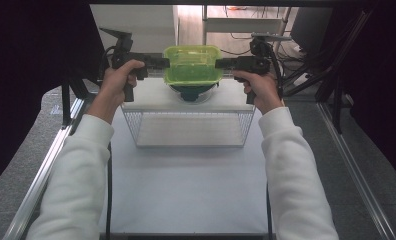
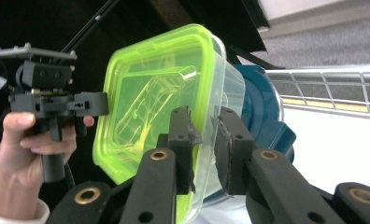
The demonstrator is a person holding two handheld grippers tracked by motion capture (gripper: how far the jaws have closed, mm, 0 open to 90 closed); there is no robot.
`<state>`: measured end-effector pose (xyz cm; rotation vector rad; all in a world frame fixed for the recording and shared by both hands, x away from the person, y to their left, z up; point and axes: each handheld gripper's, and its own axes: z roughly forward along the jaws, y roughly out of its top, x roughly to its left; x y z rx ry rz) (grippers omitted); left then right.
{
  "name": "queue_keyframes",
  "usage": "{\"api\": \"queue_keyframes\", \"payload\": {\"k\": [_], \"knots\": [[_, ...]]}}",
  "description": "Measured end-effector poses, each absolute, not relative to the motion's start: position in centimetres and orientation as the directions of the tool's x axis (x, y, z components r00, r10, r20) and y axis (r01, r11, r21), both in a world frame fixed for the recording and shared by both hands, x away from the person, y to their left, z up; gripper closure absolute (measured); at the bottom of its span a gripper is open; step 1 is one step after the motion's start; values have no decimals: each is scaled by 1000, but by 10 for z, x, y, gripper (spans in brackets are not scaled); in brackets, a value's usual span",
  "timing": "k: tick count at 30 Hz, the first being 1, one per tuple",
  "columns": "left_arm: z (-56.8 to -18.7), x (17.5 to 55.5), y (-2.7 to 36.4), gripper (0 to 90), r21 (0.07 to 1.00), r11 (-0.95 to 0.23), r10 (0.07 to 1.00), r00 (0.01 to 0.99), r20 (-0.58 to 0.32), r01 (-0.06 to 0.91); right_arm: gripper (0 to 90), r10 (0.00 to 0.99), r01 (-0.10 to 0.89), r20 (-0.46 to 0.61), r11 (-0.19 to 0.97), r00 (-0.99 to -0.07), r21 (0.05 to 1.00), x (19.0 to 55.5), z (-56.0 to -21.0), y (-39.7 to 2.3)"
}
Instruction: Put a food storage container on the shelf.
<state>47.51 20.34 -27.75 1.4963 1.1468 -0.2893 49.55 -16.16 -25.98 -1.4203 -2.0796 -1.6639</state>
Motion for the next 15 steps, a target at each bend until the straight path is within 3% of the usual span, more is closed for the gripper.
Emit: {"api": "queue_keyframes", "payload": {"k": [6, 13, 15], "knots": [[-289, 487, 206, 730, 572, 211, 456, 438, -775, 793, 707, 582, 760, 657, -99, -479, 642, 507, -268, -156], [-293, 489, 205, 684, 581, 212, 459, 444, -769, 786, 693, 574, 768, 679, -130, -458, 627, 509, -270, -156], [-291, 488, 203, 566, 618, 217, 499, 458, -736, 756, 562, 558, 759, 681, -132, -474, 637, 510, -271, -155]]}}
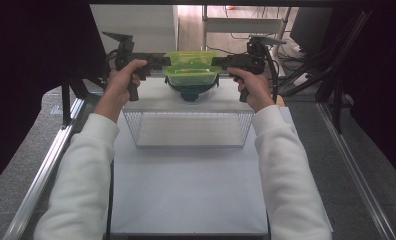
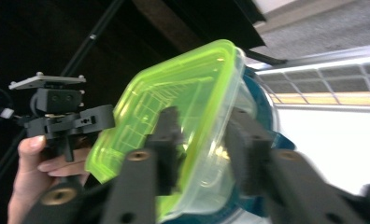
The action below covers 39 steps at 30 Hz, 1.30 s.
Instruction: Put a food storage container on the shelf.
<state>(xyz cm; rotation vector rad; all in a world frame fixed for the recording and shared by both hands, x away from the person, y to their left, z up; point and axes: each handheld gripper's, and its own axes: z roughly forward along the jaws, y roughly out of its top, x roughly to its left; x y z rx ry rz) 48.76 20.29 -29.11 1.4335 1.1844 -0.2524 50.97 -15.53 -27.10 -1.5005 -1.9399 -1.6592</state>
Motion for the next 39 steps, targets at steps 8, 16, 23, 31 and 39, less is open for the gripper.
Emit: {"api": "queue_keyframes", "payload": {"k": [8, 16, 23, 31, 39], "knots": [[-279, 474, 212, 220, 710, 242, 599, 473, -646, 662, 249, 632, 650, 570, -134, -525, 748, 499, -260, -161], [-277, 418, 216, 199, 821, 110, 691, 551, -468, 559, 214, 621, 528, 423, -17, -660, 849, 458, -262, -190], [-301, 368, 215, 198, 849, 37, 706, 587, -396, 528, 213, 642, 462, 289, 115, -710, 879, 417, -287, -207], [-345, 328, 219, 213, 857, -14, 741, 580, -337, 515, 213, 620, 429, 244, 167, -746, 888, 370, -323, -218], [-413, 296, 222, 217, 815, -61, 758, 559, -338, 576, 215, 631, 417, 188, 236, -753, 878, 334, -370, -226]]}}
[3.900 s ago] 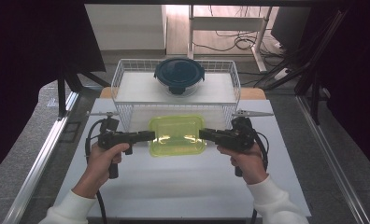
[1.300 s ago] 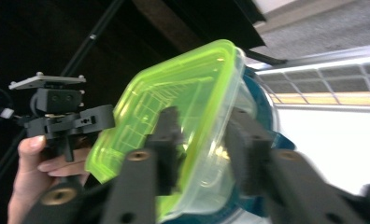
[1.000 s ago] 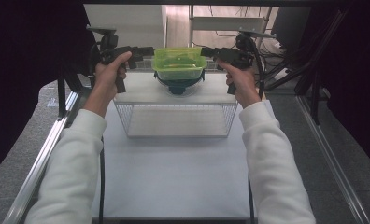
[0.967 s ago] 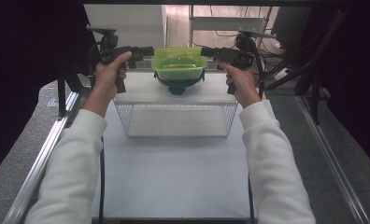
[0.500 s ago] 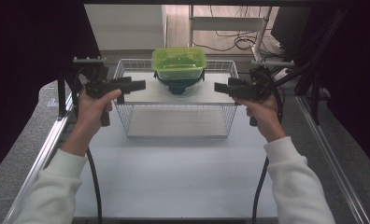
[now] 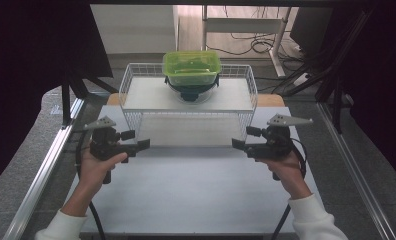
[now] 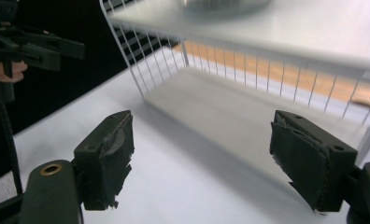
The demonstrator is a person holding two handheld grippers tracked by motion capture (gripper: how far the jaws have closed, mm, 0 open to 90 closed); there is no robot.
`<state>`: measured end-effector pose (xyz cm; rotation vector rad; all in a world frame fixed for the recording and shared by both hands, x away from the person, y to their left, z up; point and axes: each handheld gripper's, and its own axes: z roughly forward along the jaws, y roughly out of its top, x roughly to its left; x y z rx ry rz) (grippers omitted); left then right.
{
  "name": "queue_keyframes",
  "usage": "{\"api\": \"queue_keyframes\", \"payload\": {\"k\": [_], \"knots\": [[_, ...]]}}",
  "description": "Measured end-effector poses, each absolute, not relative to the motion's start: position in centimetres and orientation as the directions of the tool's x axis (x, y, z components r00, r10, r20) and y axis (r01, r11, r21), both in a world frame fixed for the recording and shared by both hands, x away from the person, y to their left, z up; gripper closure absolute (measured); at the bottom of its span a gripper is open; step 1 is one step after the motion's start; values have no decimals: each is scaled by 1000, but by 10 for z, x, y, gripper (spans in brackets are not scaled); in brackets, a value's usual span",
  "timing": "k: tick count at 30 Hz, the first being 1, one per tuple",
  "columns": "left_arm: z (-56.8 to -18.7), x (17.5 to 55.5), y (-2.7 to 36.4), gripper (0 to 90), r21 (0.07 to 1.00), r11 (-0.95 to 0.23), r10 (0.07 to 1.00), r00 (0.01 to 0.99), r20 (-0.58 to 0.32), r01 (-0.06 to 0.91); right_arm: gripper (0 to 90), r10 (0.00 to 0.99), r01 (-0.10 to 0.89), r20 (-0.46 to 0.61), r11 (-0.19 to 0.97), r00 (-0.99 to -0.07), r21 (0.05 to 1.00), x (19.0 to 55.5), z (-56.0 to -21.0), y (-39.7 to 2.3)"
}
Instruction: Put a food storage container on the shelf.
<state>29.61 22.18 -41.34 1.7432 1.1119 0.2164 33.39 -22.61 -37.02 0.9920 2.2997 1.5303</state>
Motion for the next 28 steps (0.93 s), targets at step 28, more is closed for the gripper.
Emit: {"api": "queue_keyframes", "payload": {"k": [28], "knots": [[-486, 274, 217, 221, 741, -151, 804, 518, -293, 654, 218, 685, 518, 186, 317, -704, 794, 305, -470, -241]]}}
